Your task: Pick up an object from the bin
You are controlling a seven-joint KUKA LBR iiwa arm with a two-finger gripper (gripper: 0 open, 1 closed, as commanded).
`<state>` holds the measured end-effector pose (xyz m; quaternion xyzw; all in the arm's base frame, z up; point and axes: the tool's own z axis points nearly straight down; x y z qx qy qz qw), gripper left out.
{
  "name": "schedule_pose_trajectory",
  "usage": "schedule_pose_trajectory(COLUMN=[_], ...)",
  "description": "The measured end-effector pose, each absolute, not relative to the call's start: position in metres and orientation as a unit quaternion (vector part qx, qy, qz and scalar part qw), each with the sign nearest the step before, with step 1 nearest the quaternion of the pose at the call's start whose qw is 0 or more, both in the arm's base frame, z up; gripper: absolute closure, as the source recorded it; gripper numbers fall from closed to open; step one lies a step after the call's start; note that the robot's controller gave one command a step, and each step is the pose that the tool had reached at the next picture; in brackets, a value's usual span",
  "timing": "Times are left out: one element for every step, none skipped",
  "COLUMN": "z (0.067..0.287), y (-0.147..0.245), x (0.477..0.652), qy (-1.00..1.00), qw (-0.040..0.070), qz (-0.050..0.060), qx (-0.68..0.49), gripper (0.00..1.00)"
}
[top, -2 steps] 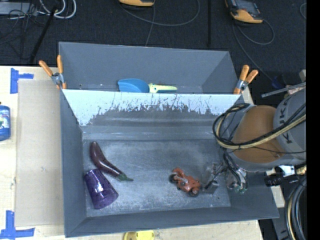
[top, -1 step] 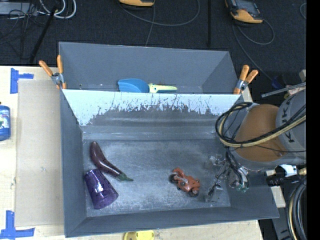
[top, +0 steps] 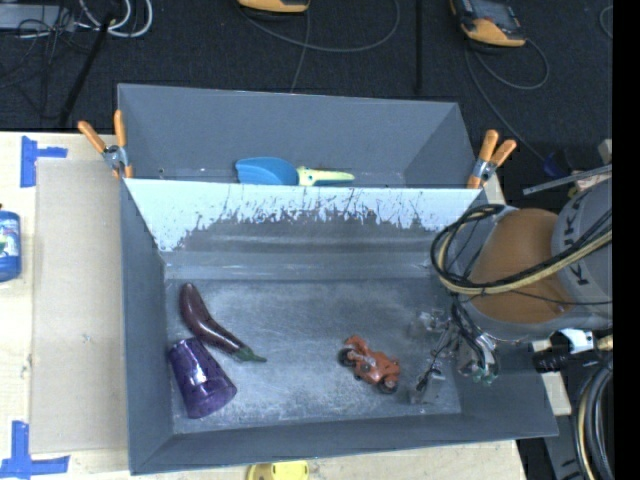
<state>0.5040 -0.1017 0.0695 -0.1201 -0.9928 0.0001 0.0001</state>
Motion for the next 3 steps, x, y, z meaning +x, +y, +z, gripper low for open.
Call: schedule_pose_trajectory(z=[0.069, 0.069, 0.069], y=[-0.068, -0.056, -0.056], x=[0.502, 0.515, 0.515], qy=[-0.994, -0.984, -0.984], qw=[0.001, 0.000, 0.000], qz=[0.001, 0.000, 0.000], qx=[-0.114, -0.177, -0.176], gripper=[0.00, 1.00, 1.00])
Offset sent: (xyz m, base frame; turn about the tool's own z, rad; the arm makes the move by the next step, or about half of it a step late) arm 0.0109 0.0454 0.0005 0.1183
